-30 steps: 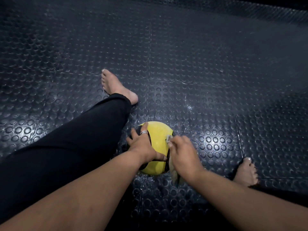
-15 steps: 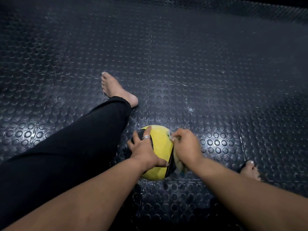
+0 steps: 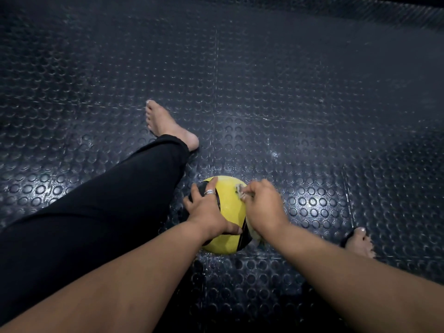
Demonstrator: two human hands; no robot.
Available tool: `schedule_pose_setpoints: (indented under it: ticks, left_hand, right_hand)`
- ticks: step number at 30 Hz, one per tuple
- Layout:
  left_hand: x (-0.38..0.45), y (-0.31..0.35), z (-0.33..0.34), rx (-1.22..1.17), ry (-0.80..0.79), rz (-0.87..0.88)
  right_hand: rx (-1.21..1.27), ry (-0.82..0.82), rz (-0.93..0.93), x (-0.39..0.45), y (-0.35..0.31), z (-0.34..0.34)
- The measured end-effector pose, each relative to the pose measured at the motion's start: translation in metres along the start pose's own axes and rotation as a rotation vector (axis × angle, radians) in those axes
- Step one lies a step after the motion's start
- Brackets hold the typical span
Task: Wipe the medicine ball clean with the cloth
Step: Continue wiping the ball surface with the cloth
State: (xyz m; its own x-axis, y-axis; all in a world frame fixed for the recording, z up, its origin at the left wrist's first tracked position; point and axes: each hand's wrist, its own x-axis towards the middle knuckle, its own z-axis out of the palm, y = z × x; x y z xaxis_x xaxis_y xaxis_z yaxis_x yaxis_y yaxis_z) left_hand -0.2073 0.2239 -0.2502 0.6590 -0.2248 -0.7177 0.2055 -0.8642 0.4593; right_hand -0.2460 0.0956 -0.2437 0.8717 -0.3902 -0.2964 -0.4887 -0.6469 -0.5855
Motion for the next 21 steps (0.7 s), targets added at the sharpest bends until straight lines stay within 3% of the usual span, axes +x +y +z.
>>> schedule_pose_setpoints:
  ticks: [4, 8, 11, 21]
  left_hand:
    - [0.0, 0.001, 0.001, -0.004, 0.014, 0.005]
    - [-0.003, 0.006, 0.005, 0.009, 0.003, -0.004]
    - [-0.005, 0.006, 0.006, 0.021, 0.002, -0.009]
    - [-0.001, 0.004, 0.002, 0.003, 0.002, 0.006]
  right_hand:
    - [0.005, -0.019, -0.165, -0.033, 0.005, 0.009]
    - [-0.002, 0.055, -0.036, -0.001, 0.01, 0.006]
    - [-0.073, 0.01, 0.041, 0.027, 0.011, -0.001]
    - [-0.038, -0.025, -0.207, -0.035, 0.022, 0.002]
